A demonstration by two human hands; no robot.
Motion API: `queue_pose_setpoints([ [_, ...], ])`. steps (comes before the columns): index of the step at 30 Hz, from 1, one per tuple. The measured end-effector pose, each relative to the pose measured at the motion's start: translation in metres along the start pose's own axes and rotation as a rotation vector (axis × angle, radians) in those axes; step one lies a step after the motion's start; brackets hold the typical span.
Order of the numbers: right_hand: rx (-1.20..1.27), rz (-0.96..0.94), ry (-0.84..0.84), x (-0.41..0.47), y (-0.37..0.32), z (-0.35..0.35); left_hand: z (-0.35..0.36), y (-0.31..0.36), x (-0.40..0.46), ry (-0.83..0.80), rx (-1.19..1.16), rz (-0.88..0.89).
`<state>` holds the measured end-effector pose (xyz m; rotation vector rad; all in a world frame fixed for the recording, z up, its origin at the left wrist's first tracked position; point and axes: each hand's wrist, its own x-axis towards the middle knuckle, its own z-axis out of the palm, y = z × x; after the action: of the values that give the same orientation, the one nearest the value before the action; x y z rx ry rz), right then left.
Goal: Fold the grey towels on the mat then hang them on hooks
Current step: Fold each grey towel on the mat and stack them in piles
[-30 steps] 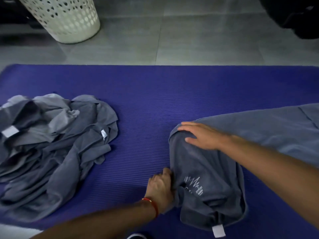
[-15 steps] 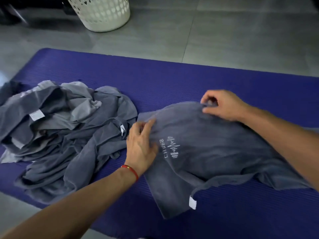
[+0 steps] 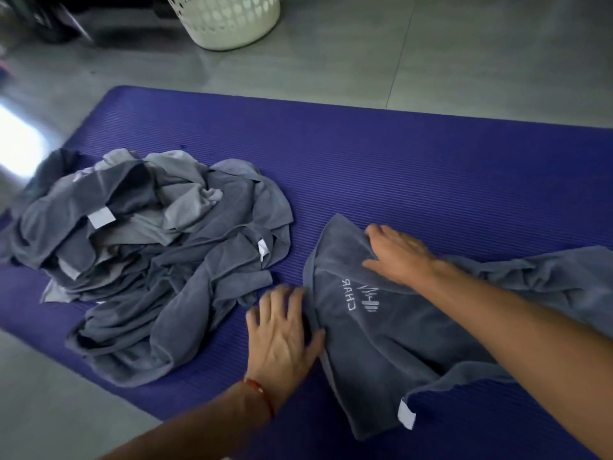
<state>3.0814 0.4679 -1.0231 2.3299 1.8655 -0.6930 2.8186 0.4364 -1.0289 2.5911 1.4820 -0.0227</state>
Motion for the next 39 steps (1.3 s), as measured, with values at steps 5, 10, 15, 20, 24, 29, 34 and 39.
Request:
queue_pose_setpoints([
  [5,-0.032,0.01,0.07,0.008,-0.005,0.01,-0.017,-0.096,0.088,-0.179,0.465,0.3],
  [10,-0.085,0.036,0.101,-0.001,-0.008,0.019,-0.031,-0.153,0.143,-0.314,0.754,0.121],
  [15,-0.125,-0.028,0.077,-0.013,-0.001,0.032,-0.038,-0.135,0.178,-0.437,0.64,-0.068],
  [20,-0.076,-0.033,-0.024,-0.016,-0.005,0.021,-0.029,-0.068,0.091,-0.099,0.22,0.099],
  [24,-0.308,-0.012,-0.062,-0.01,-0.025,0.013,0.016,-0.022,-0.03,-0.175,-0.24,-0.011],
  [29,-0.123,0.069,0.107,-0.006,-0.041,-0.003,0.029,0.019,-0.07,-0.318,-0.166,-0.018],
  [34,0.417,0.142,0.193,-0.004,-0.024,-0.032,0.02,0.039,-0.058,-0.432,-0.389,-0.147],
  [39,0.127,-0.036,0.456,-0.001,0.007,-0.083,0.003,0.002,-0.019,-0.149,-1.023,-0.436],
])
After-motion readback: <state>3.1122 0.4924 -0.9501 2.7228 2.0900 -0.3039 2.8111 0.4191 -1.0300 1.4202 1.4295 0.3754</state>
